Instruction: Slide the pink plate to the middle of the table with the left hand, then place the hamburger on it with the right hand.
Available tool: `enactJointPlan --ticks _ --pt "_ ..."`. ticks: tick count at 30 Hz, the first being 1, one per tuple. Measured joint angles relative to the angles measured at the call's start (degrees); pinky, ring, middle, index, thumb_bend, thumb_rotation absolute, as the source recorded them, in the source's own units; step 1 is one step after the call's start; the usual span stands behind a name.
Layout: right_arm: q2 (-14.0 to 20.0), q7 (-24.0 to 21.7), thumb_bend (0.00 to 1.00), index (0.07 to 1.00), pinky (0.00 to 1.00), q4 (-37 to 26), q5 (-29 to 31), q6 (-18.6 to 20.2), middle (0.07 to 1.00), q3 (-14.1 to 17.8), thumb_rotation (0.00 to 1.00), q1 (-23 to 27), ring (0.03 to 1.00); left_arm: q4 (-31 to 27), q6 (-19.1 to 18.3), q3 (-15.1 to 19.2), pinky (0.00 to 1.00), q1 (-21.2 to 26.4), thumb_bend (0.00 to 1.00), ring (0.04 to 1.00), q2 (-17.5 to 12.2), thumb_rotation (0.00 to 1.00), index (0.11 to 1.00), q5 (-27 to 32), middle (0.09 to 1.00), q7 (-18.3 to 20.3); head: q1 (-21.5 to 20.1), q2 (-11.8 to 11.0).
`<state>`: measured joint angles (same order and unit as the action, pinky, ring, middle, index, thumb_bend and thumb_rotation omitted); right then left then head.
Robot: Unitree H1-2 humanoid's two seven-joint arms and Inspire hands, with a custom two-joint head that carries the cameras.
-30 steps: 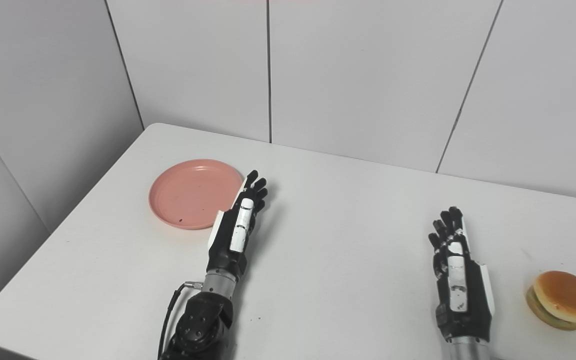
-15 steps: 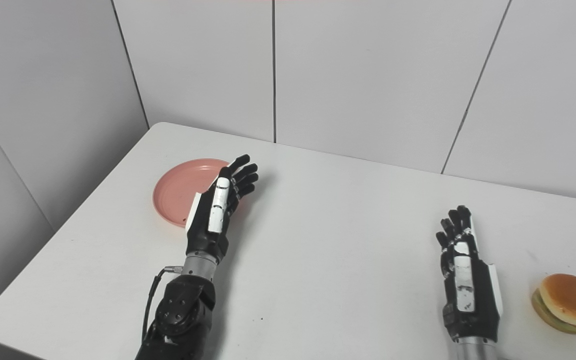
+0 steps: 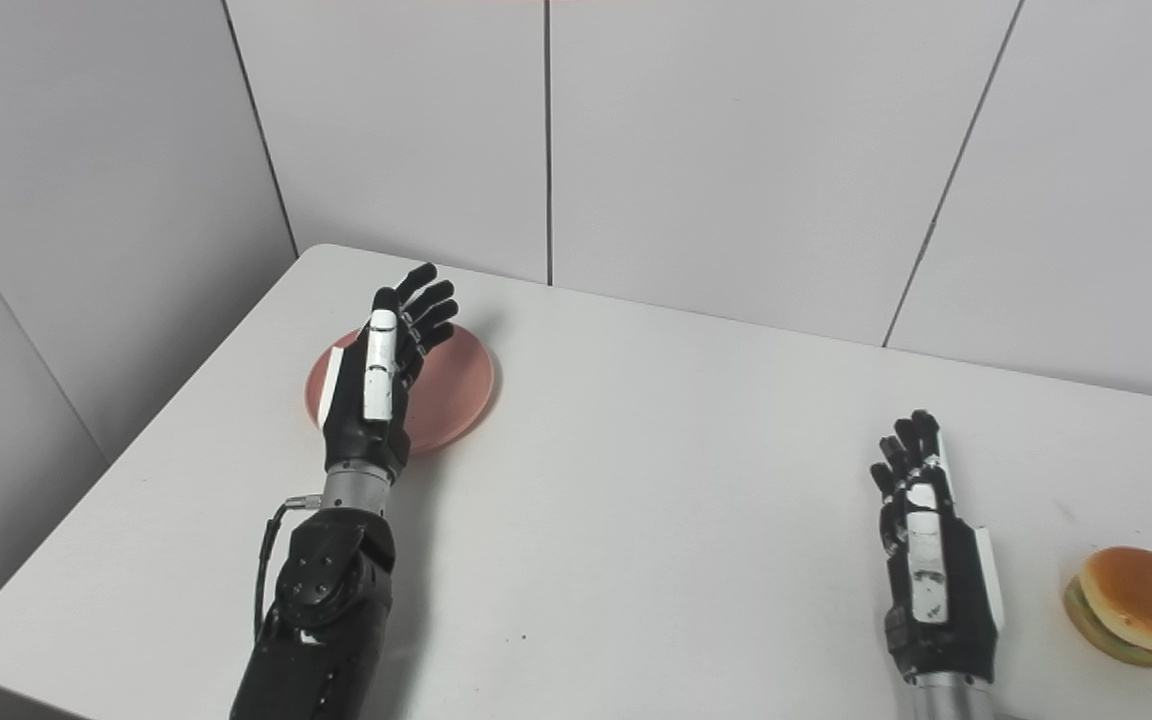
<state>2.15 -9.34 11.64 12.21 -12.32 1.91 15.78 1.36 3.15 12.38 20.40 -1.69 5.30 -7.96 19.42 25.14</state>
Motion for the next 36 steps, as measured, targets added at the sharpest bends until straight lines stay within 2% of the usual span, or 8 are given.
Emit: enactJointPlan --ticks 6,12,18,22,25,27,36 --pt "0.12 0.13 0.54 1.000 1.00 -0.69 -0.06 0.73 1.000 0.00 0.91 -0.25 1.000 2.71 0.04 2.16 0.82 1.90 0.64 0.794 -4.20 1.00 0.758 0.13 0.781 -0.14 -0.35 0.09" --pt "0.13 0.17 0.50 1.000 1.00 -0.69 -0.20 0.73 1.000 -0.01 0.92 -0.26 1.000 7.17 -0.12 4.97 0.80 3.71 0.64 0.795 -6.38 1.00 0.759 1.01 0.777 -1.15 -0.62 0.00" --pt "0.07 0.18 0.50 1.000 1.00 -0.68 -0.02 0.73 1.000 0.02 0.92 -0.23 1.000 11.84 0.00 6.94 0.85 4.76 0.64 0.813 -9.23 1.00 0.769 2.10 0.783 -1.20 -0.70 -0.26" --pt "0.08 0.18 0.51 1.000 1.00 -0.85 0.03 0.80 1.000 0.03 0.91 -0.31 1.000 16.37 1.22 7.77 0.85 5.79 0.64 0.810 -11.63 1.00 0.775 2.10 0.789 -1.35 -0.70 -0.26" --pt "0.16 0.18 0.52 1.000 1.00 -0.79 -0.15 0.80 1.000 -0.05 0.93 -0.30 1.000 18.59 2.58 8.22 0.83 6.53 0.65 0.806 -12.42 1.00 0.776 2.07 0.792 -2.36 -0.97 -0.26" --pt "0.16 0.18 0.51 1.000 1.00 -0.83 -0.21 0.84 1.000 -0.08 0.91 -0.31 1.000 20.15 3.22 8.23 0.80 7.03 0.65 0.806 -12.97 1.00 0.775 2.03 0.795 -2.49 -0.97 -0.35" --pt "0.11 0.18 0.50 1.000 1.00 -0.98 0.07 1.07 1.000 -0.07 0.90 -0.34 1.000 28.07 7.50 8.49 0.84 8.08 0.63 0.816 -14.70 1.00 0.792 2.45 0.809 -2.49 -1.06 -0.35"
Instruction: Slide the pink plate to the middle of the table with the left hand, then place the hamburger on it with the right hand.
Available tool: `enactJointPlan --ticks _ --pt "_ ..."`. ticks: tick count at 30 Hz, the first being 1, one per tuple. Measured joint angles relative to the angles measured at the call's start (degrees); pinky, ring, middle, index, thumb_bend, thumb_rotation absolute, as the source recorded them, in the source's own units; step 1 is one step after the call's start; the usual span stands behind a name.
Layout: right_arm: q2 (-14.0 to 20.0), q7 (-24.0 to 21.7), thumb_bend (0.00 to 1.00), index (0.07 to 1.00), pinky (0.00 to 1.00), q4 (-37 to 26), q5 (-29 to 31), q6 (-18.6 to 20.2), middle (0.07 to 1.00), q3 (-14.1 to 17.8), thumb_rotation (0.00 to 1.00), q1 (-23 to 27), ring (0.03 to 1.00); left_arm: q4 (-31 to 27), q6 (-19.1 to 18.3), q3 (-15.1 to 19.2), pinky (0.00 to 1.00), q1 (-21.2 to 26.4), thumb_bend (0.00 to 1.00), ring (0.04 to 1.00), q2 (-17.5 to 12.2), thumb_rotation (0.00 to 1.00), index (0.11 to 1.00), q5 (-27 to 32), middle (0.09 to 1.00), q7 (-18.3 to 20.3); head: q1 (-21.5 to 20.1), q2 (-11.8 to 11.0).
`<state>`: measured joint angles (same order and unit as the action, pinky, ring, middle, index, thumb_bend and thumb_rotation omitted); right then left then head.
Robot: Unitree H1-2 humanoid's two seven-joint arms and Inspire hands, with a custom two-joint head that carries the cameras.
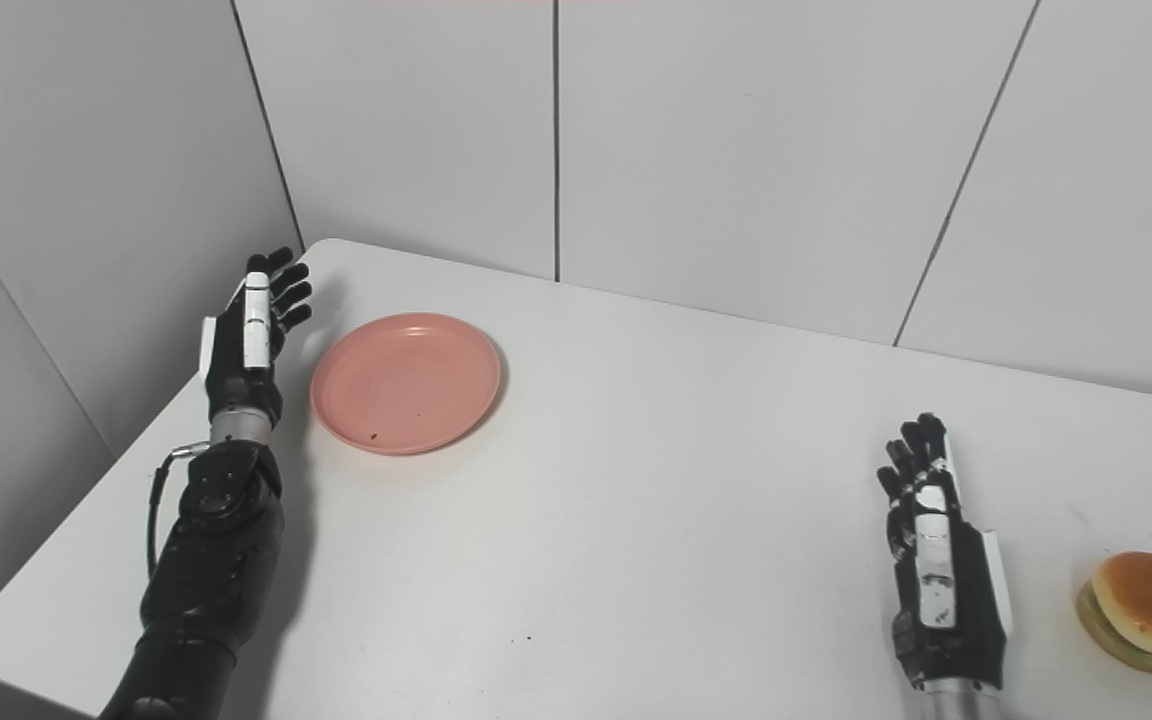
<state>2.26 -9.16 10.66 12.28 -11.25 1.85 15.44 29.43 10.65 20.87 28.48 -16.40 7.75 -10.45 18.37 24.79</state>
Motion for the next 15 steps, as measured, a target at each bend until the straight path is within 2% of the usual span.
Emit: enactJointPlan --ticks 3,5,7,9,13,15 --pt "0.00 0.00 0.50 1.000 1.00 0.06 -0.09 0.00 1.000 -0.01 0.91 0.02 1.000 2.84 0.40 0.03 0.83 0.64 0.62 0.806 -0.73 1.00 0.781 0.09 0.800 0.00 0.00 0.00" --pt "0.03 0.01 0.51 1.000 1.00 0.03 -0.12 0.00 1.000 -0.01 0.90 0.00 1.000 4.19 0.55 -0.06 0.87 0.95 0.60 0.816 -0.98 1.00 0.778 0.09 0.801 0.00 -0.17 0.00" --pt "0.02 0.02 0.52 1.000 1.00 -0.01 -0.11 0.01 1.000 0.00 0.89 -0.02 1.000 5.48 0.54 -0.28 0.84 1.14 0.60 0.819 -1.02 1.00 0.776 0.07 0.801 0.00 -0.35 0.00" --pt "-0.01 0.01 0.51 1.000 1.00 -0.09 0.09 0.04 1.000 0.05 0.87 -0.07 1.000 7.16 1.05 -0.56 0.84 1.35 0.61 0.818 -1.00 1.00 0.777 0.10 0.800 0.00 -0.53 -0.09" --pt "0.05 0.01 0.51 1.000 1.00 -0.14 0.05 0.07 1.000 0.06 0.90 -0.14 1.000 9.77 2.48 -0.55 0.84 2.81 0.63 0.816 -1.00 1.00 0.779 0.83 0.800 0.00 -0.53 0.09" --pt "0.04 0.02 0.51 1.000 1.00 -0.14 -0.02 0.07 1.000 0.06 0.89 -0.15 1.000 9.95 2.88 -0.76 0.82 2.92 0.58 0.809 -0.95 1.00 0.778 0.91 0.796 0.01 -0.44 0.17"
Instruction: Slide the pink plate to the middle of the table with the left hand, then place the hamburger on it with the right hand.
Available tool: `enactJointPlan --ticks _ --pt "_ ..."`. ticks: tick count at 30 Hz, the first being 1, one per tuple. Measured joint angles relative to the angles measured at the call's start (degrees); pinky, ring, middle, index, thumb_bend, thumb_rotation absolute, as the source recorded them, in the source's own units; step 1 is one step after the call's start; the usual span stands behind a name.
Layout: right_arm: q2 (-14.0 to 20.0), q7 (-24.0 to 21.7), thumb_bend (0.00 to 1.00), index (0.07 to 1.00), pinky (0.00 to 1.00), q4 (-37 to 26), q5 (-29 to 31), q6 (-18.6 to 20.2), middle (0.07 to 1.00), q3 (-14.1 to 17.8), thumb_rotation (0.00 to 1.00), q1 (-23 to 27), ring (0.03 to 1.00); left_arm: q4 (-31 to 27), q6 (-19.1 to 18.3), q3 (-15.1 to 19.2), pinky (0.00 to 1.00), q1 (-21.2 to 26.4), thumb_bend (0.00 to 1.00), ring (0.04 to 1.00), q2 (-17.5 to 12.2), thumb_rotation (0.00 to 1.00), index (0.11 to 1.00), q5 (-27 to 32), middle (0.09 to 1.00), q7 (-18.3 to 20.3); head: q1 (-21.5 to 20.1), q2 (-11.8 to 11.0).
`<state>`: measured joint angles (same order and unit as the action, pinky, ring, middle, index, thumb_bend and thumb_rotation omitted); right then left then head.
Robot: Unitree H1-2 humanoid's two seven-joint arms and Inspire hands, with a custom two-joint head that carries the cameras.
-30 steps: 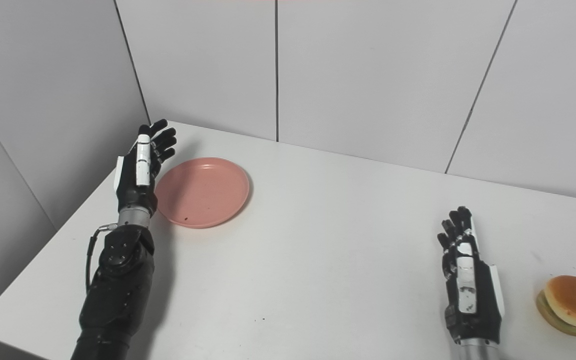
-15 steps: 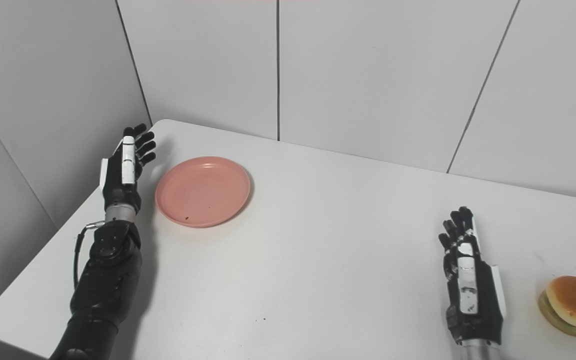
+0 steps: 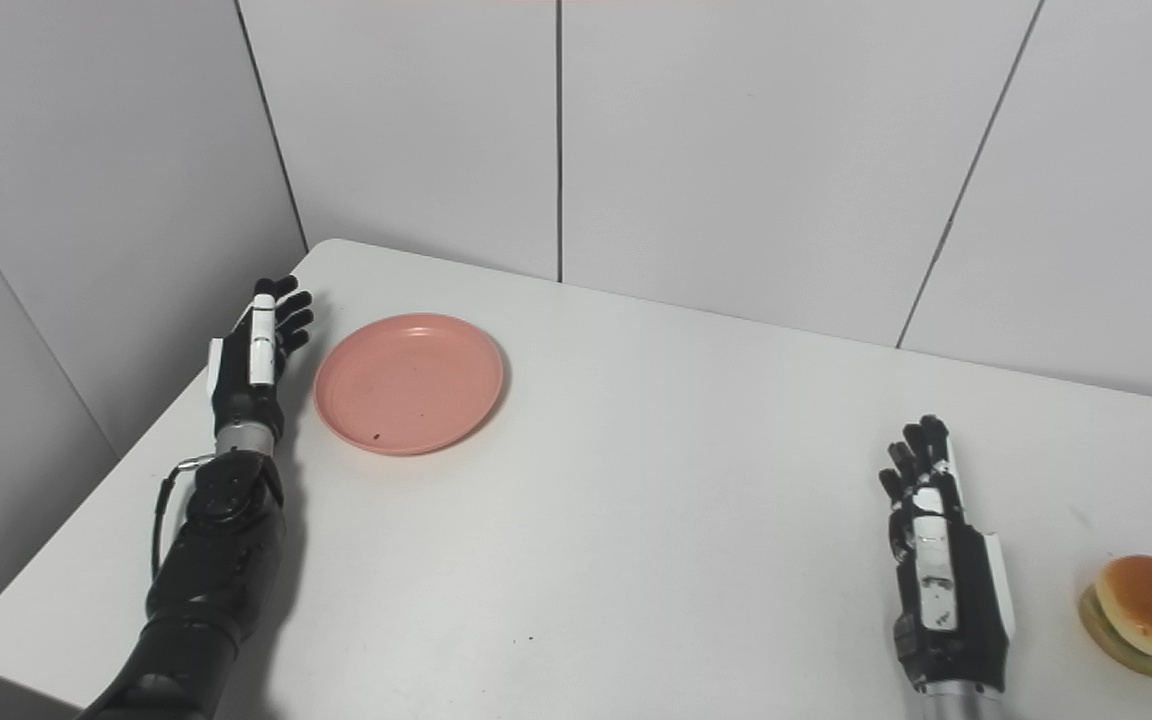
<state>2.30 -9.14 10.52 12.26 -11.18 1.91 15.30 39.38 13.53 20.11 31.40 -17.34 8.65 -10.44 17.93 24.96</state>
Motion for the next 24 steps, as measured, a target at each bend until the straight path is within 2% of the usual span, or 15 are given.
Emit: enactJointPlan --ticks 4,9,14,24 --pt "0.08 -0.01 0.52 1.000 1.00 0.00 -0.20 0.00 1.000 -0.05 0.93 -0.02 1.000 -0.36 1.01 -1.06 0.81 -0.54 0.60 0.815 0.25 1.00 0.800 0.27 0.812 1.12 -0.17 0.00" --pt "0.13 -0.08 0.50 1.000 1.00 0.08 -0.22 0.00 1.000 -0.08 0.91 0.00 1.000 -1.11 0.93 -2.80 0.80 -0.71 0.60 0.806 1.05 1.00 0.784 1.26 0.799 2.78 -0.17 0.00" --pt "-0.08 0.28 0.50 1.000 1.00 0.23 -0.28 0.00 1.000 0.00 0.90 0.13 1.000 -2.80 0.74 -4.20 0.83 -0.86 0.60 0.832 2.91 1.00 0.803 2.31 0.822 5.72 -0.35 0.09" --pt "-0.04 0.48 0.50 1.000 1.00 -0.08 -0.40 0.25 1.000 -0.01 0.91 0.00 1.000 -4.06 -0.10 -5.27 0.81 -0.85 0.61 0.815 4.67 1.00 0.786 2.45 0.805 5.96 -0.79 0.09"
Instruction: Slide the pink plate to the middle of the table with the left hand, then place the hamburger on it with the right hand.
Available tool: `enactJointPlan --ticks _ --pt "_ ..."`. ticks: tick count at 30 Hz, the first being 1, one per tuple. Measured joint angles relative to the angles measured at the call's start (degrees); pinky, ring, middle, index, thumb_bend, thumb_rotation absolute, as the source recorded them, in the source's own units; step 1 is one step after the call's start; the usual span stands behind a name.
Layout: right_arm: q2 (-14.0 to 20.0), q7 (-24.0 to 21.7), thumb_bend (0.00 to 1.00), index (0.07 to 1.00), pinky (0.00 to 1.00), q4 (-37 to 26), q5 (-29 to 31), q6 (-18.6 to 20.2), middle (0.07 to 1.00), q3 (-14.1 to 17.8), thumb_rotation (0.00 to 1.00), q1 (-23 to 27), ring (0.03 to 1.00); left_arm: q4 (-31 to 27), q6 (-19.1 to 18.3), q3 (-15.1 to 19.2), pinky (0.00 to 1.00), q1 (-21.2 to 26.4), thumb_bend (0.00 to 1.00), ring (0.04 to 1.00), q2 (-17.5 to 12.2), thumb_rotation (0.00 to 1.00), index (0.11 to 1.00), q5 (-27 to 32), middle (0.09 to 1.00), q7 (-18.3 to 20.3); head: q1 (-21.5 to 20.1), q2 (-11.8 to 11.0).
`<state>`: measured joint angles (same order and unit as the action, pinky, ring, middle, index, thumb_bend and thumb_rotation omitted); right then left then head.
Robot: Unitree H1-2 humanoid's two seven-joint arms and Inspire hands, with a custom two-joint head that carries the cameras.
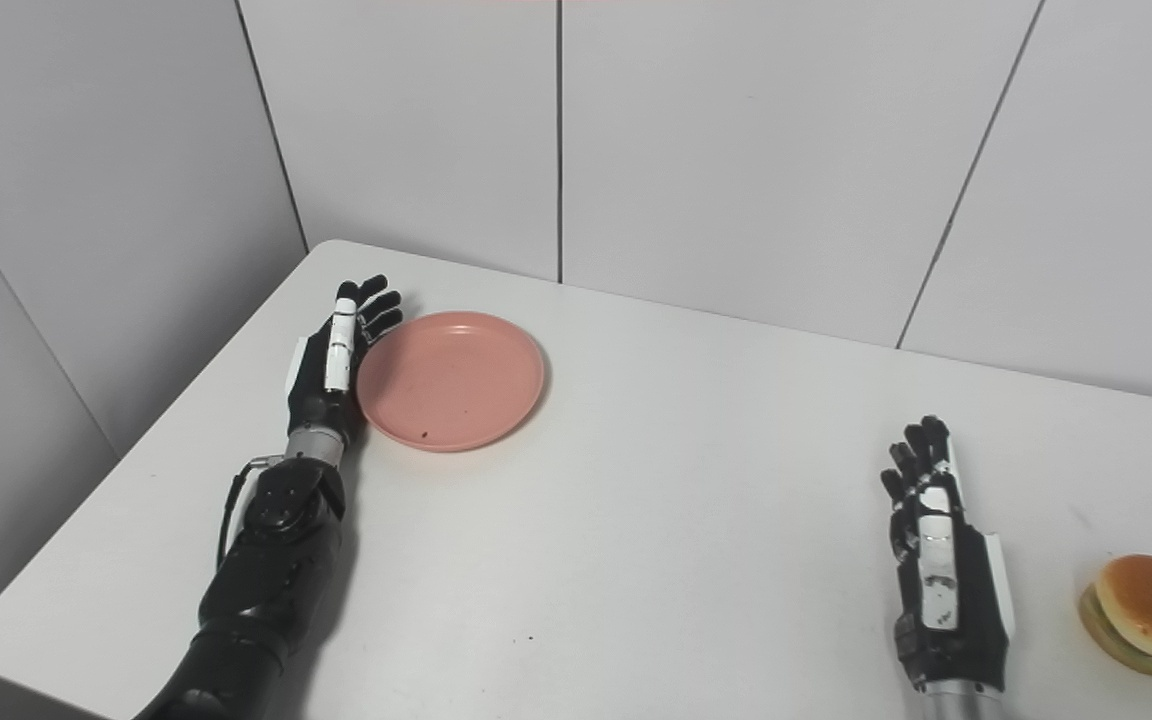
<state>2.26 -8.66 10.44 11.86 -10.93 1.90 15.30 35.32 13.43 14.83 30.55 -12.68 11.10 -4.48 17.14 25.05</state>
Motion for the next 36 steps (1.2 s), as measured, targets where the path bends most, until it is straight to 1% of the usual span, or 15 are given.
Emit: enactJointPlan --ticks 4,9,14,16,20,23,28,31,33,36 --pt "0.01 0.86 0.47 1.000 1.00 -0.22 -0.92 0.08 1.000 0.04 0.93 -0.11 1.000 -1.39 -1.11 -0.57 0.80 -0.15 0.60 0.811 1.46 1.00 0.782 -0.07 0.799 -0.09 -0.35 0.09" --pt "-0.10 1.00 0.48 1.000 1.00 -0.42 -1.29 0.09 1.000 -0.02 0.91 -0.13 1.000 -3.00 -2.28 -2.00 0.79 -0.39 0.59 0.806 3.45 1.00 0.776 -0.21 0.796 0.36 -0.62 0.09" --pt "-0.14 1.31 0.48 1.000 1.00 -0.43 -1.84 0.08 1.000 -0.03 0.94 -0.12 1.000 -4.44 -3.55 -2.86 0.81 -0.76 0.59 0.814 4.38 1.00 0.778 -0.15 0.799 0.90 -1.76 0.35" --pt "-0.14 1.35 0.48 1.000 1.00 -0.44 -1.95 0.08 1.000 -0.04 0.94 -0.13 1.000 -4.85 -4.02 -3.33 0.80 -0.99 0.59 0.813 4.68 1.00 0.782 -0.19 0.799 1.08 -2.89 0.61" --pt "-0.17 1.55 0.53 1.000 1.00 -0.55 -1.85 0.61 1.000 -0.06 0.92 -0.12 1.000 -6.76 -5.67 -4.66 0.80 -1.67 0.60 0.814 5.19 1.00 0.783 -0.50 0.801 1.15 -4.04 0.70" --pt "-0.17 1.70 0.53 1.000 1.00 -0.68 -1.84 1.54 1.000 -0.09 0.91 -0.12 1.000 -7.26 -6.20 -5.34 0.81 -1.76 0.60 0.815 5.56 1.00 0.780 -1.07 0.800 1.44 -4.31 0.70" --pt "-0.30 2.03 0.55 1.000 1.00 -1.57 -2.17 2.47 1.000 -0.19 0.89 -0.48 1.000 -7.53 -6.30 -5.29 0.82 -1.83 0.63 0.819 6.70 1.00 0.779 0.12 0.800 3.87 -5.01 0.97" --pt "-0.45 2.03 0.53 1.000 1.00 -1.63 -2.18 2.49 1.000 -0.24 0.89 -0.60 1.000 -7.88 -6.23 -5.86 0.81 -2.12 0.62 0.816 7.24 1.00 0.776 0.07 0.796 5.30 -5.54 0.88" --pt "-0.63 2.01 0.51 1.000 1.00 -1.77 -2.13 2.51 1.000 -0.29 0.90 -0.61 1.000 -8.09 -5.84 -6.38 0.81 -2.37 0.62 0.816 7.54 1.00 0.773 0.01 0.797 5.69 -5.98 0.97" --pt "-0.76 2.07 0.52 1.000 1.00 -2.03 -2.13 2.77 1.000 -0.31 0.90 -0.74 1.000 -8.26 -5.68 -6.96 0.80 -2.53 0.62 0.810 7.62 1.00 0.765 0.01 0.792 6.14 -6.68 0.97"
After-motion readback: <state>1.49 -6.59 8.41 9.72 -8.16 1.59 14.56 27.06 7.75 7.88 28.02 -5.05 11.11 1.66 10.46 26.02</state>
